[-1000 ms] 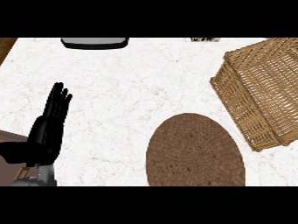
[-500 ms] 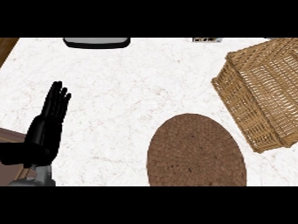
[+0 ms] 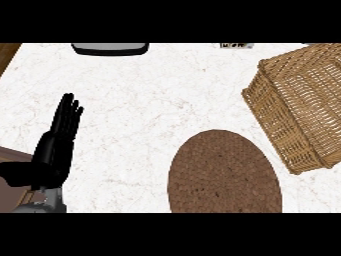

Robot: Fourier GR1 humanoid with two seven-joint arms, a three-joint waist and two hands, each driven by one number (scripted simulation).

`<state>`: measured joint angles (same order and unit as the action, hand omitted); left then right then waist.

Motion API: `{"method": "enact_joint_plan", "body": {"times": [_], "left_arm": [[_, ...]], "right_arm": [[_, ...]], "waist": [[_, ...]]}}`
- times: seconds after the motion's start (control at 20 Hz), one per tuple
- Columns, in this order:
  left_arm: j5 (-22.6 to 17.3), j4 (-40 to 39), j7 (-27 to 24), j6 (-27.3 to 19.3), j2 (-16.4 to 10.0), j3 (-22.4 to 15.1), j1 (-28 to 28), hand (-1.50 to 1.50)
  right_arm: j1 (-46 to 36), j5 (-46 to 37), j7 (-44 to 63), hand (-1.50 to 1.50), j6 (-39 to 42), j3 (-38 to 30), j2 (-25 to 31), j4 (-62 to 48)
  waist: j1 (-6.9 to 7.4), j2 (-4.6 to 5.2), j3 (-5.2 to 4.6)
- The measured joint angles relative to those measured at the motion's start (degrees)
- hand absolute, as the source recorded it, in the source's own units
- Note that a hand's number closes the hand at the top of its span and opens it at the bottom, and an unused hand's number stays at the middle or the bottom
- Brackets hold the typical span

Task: Pick the cupcake from the placemat and place it in the basket

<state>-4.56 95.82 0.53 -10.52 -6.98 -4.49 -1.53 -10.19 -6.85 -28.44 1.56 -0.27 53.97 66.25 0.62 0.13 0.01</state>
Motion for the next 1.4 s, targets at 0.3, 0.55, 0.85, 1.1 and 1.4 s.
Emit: {"method": "enact_joint_plan", "body": {"times": [0.3,0.55,0.85,1.1,1.4], "left_arm": [[0.8,0.9,-0.1,0.4,0.8,-0.1,1.3,0.0],[0.3,0.4,0.2,1.5,0.5,0.9,0.5,0.0],[0.5,2.2,1.4,1.9,0.4,1.4,1.2,0.0],[1.6,1.6,1.8,1.2,1.7,0.8,0.3,0.0],[1.8,1.6,1.0,1.4,2.1,1.0,0.9,0.0]], "right_arm": [[-5.4,-4.3,-4.9,1.5,2.3,-2.0,-3.2,-10.4],[-9.9,-7.1,-5.9,1.5,2.1,-3.6,-5.2,-18.7],[-14.9,-11.2,-9.4,-1.5,2.9,-4.0,-5.7,-27.4],[-17.9,-11.4,-14.4,-1.5,3.8,-6.0,-7.0,-33.4],[-20.7,-8.2,-17.9,-1.5,4.7,-10.2,-8.2,-36.0]], "waist": [[-0.18,-0.2,-0.24],[-0.21,-0.25,-0.37],[0.08,-0.25,-0.47],[0.02,-0.16,-0.36],[-0.04,-0.07,-0.09]]}}
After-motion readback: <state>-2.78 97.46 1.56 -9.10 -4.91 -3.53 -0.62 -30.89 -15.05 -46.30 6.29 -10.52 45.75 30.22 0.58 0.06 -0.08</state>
